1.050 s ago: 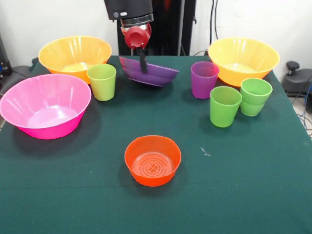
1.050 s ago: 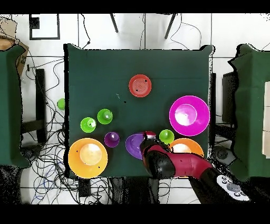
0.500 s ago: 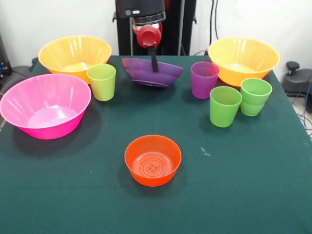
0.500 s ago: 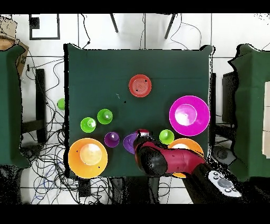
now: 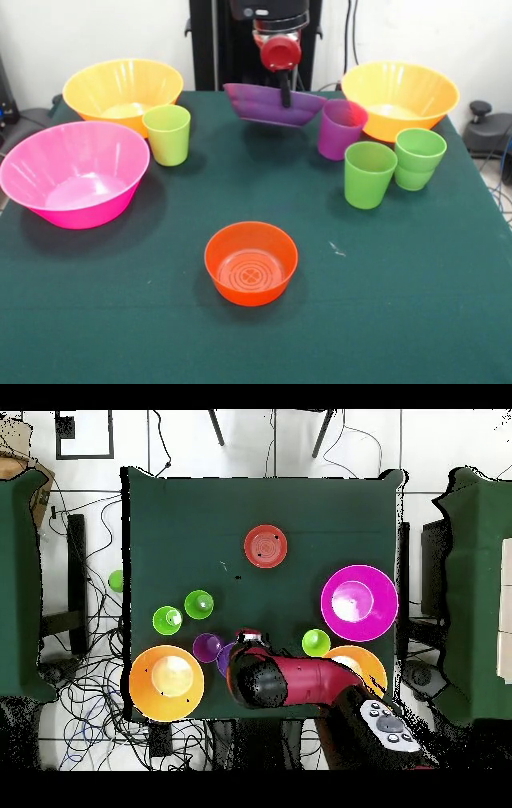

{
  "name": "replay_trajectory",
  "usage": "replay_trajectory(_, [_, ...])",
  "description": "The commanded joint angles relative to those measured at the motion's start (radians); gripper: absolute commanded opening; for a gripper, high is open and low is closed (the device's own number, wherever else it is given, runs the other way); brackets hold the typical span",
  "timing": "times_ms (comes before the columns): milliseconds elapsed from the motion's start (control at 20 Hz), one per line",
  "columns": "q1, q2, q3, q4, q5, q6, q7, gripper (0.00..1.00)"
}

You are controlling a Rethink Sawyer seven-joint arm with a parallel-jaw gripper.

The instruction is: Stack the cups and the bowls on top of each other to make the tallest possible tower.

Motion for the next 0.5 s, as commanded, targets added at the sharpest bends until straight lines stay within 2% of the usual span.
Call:
replay_trajectory(50, [0.071, -0.005, -0.041, -0.089, 0.099, 0.142, 0.309, 0.0])
replay_trajectory(150, [0.087, -0.003, -0.044, -0.105, 0.122, 0.161, 0.318, 0.0])
replay_trajectory(500, [0.074, -0.013, -0.039, -0.138, 0.181, 0.272, 0.312, 0.0])
